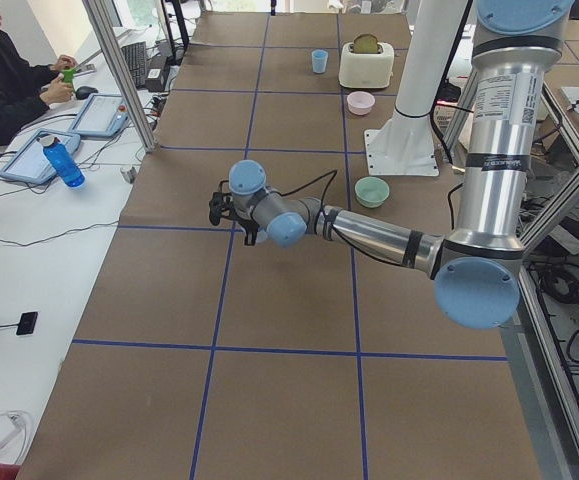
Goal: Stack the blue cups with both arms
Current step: 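Carry the held blue cup with the left gripper to the table center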
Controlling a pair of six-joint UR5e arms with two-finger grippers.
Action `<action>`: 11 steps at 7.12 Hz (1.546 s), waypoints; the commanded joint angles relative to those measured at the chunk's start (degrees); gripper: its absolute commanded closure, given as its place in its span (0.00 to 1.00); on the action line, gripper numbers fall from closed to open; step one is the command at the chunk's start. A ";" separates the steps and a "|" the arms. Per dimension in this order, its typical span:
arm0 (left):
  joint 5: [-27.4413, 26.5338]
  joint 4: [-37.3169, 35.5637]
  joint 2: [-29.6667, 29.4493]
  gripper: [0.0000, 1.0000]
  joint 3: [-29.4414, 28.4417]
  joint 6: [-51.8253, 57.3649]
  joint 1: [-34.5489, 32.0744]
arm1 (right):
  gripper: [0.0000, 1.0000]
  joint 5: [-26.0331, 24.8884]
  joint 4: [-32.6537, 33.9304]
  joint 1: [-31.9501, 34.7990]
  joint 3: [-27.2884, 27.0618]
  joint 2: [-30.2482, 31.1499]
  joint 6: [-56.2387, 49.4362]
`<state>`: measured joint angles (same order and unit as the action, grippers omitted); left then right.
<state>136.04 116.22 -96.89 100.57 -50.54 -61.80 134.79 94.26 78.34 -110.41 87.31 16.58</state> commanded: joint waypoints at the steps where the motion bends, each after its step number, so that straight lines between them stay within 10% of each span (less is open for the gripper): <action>1: -5.75 -5.79 -11.59 1.00 1.39 -16.28 9.37 | 0.01 -0.14 -3.35 -2.38 -1.91 3.74 3.34; 3: -12.18 -18.68 -23.29 1.00 2.61 -23.96 16.50 | 0.01 -1.36 -21.49 -7.56 -1.30 10.40 15.62; 11: -26.16 -22.26 -34.33 1.00 -1.42 -34.88 29.88 | 0.01 -9.88 -38.87 -19.17 -1.04 21.49 23.15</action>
<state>111.88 94.07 -130.64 99.78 -85.23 -33.28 126.82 57.65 60.87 -111.53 107.06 39.60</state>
